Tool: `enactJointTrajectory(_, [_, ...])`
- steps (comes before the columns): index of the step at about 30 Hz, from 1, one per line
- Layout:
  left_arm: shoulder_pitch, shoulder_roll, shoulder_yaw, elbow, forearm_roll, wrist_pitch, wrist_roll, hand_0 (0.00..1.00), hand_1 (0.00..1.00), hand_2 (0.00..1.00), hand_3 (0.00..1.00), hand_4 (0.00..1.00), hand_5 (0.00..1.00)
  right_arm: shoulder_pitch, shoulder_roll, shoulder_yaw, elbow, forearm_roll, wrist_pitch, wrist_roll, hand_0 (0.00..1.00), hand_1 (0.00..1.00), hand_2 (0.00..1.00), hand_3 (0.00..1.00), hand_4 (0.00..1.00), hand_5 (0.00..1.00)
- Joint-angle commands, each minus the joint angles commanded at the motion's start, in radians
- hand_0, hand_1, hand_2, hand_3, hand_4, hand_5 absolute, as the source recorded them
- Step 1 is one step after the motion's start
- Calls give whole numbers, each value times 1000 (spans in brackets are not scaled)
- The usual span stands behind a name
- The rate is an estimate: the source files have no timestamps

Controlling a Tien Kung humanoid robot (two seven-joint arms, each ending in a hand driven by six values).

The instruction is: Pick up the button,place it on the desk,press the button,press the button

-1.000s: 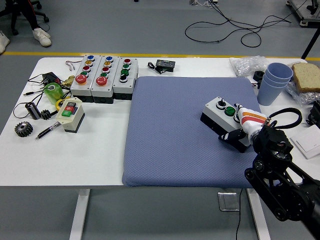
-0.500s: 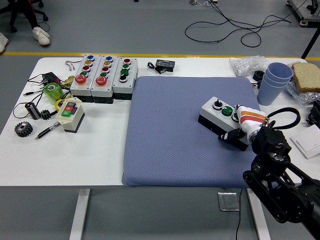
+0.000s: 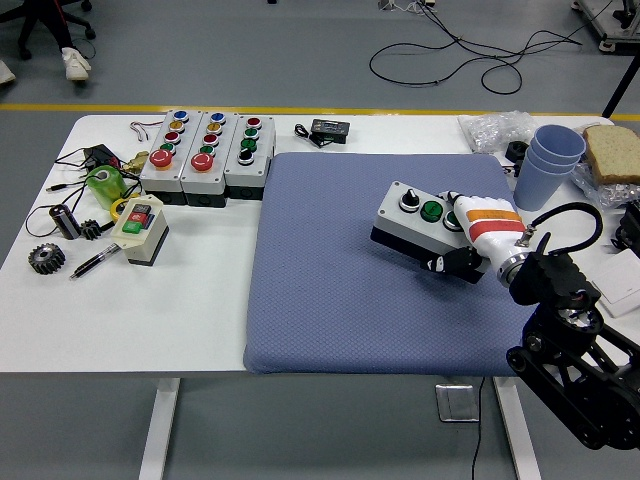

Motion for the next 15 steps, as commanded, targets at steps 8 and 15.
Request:
enactJointTrajectory(8, [-1,0,0,0,-1,0,0,597,632,674,545,358,698,39,-79,-98,57,63,37,211,24,2,279,423,529,2])
enactJointTrajectory(15, [-2,0,5,0,-7,0,0,597,631,673,545,358,696,71,-110,-183,64,72,71,245,27,2,282,425,533,2])
